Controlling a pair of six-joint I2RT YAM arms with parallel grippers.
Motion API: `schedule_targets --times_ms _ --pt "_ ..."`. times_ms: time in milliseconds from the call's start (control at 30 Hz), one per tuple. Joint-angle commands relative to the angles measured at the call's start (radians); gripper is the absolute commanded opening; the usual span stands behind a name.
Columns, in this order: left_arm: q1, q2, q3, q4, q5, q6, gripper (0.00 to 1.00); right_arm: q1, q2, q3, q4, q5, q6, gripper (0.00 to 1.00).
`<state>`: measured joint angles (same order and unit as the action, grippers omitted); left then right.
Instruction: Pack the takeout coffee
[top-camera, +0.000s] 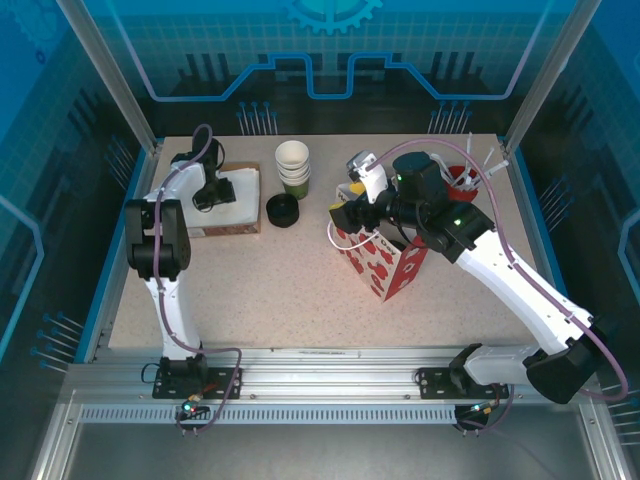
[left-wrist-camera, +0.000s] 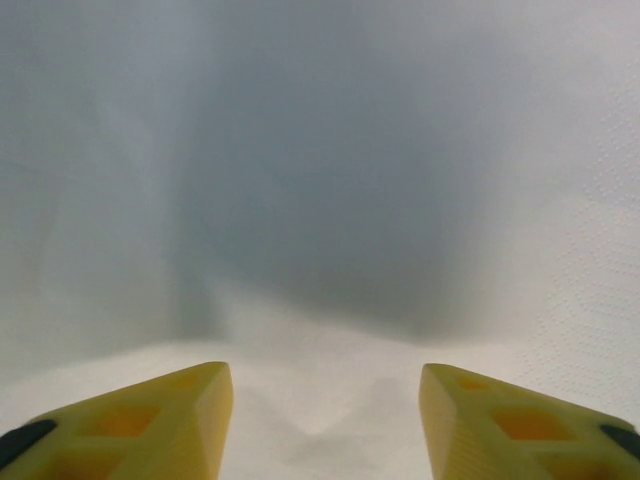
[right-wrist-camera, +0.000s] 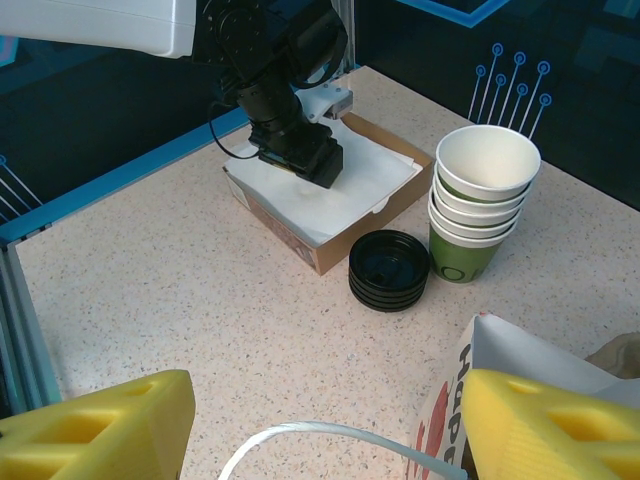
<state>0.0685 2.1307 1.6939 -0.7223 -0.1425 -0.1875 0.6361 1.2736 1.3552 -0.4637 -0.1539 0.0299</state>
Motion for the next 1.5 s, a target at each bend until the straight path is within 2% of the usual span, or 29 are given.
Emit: schedule_targets --times_ms 0,133,600,667,900,1000,1133,1300,1467 --pt "0.006 0.044 0.032 -0.031 -0.002 0.006 0.58 0.008 0.009 -0.007 -0.010 0.000 0.011 0.72" --pt "0.006 0.055 0.023 -0.020 0.008 0.001 0.55 0.008 0.011 -0.007 -0.015 0.002 0.010 0.72" --pt "0.017 0.041 0.038 -0.030 0.024 0.013 0.24 0.009 0.013 -0.014 -0.015 0.003 0.011 0.72" --pt "0.022 0.046 0.036 -0.032 0.025 0.011 0.25 0.009 0.009 -0.016 -0.014 0.005 0.011 0.73" --pt "0.022 0.061 0.026 -0.026 0.020 0.007 0.54 0.009 0.013 -0.020 -0.012 0.002 0.013 0.72" --pt "0.023 0.074 0.025 -0.023 0.022 0.006 0.59 0.009 0.014 -0.020 -0.013 0.002 0.015 0.72" --pt "0.022 0.092 0.030 -0.028 0.034 0.006 0.58 0.008 0.016 -0.021 -0.016 0.002 0.014 0.73" --pt "0.022 0.078 0.030 -0.026 0.034 0.005 0.44 0.009 0.016 -0.022 -0.015 -0.001 0.016 0.73" --pt "0.023 0.057 0.041 -0.031 0.030 0.005 0.39 0.009 0.017 -0.022 -0.014 -0.005 0.018 0.73"
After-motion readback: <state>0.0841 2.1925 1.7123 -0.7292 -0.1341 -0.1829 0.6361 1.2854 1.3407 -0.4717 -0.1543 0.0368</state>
